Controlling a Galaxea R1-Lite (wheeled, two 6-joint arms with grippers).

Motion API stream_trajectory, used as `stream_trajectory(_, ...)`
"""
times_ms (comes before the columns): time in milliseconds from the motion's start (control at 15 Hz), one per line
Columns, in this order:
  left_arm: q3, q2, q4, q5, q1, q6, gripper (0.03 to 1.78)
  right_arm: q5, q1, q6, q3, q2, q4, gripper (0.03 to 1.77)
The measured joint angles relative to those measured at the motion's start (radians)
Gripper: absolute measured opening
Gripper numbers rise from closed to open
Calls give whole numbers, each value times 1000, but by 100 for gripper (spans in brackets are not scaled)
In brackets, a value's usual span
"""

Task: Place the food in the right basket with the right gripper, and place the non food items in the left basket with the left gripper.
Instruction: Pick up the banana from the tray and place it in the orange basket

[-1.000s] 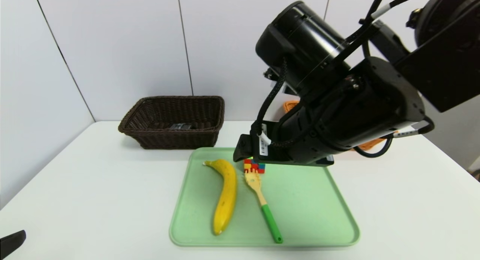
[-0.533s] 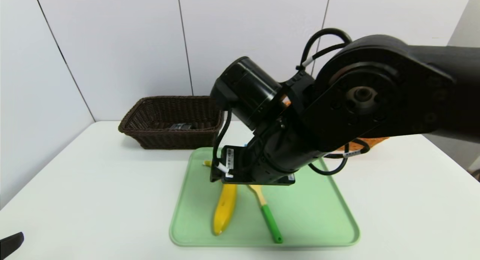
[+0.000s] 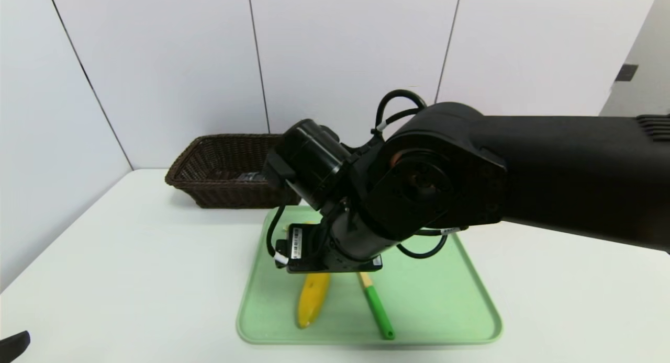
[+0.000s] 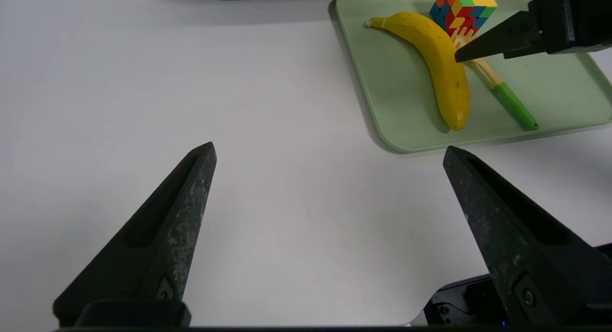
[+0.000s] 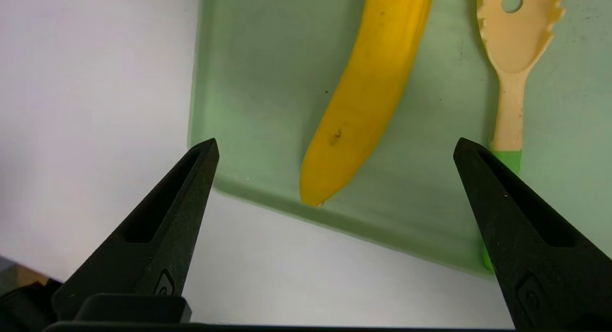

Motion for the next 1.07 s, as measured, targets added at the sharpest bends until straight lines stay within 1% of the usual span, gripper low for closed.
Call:
stream_trajectory(133,0,-3,9,0,0,1,169,-26,0,51,0,33,-44,169)
stream_trajectory(333,0,-5,10,0,0,2,169,-75,-2,89,-1,72,-87,169)
stream_trajectory(867,13,-7,9,0,0,3,169,-83,-17,93,-1,129,-128,170)
stream_trajectory(1067,16,-11,10,0,0,2,169,-100,-19,92,-1,140,-126,170)
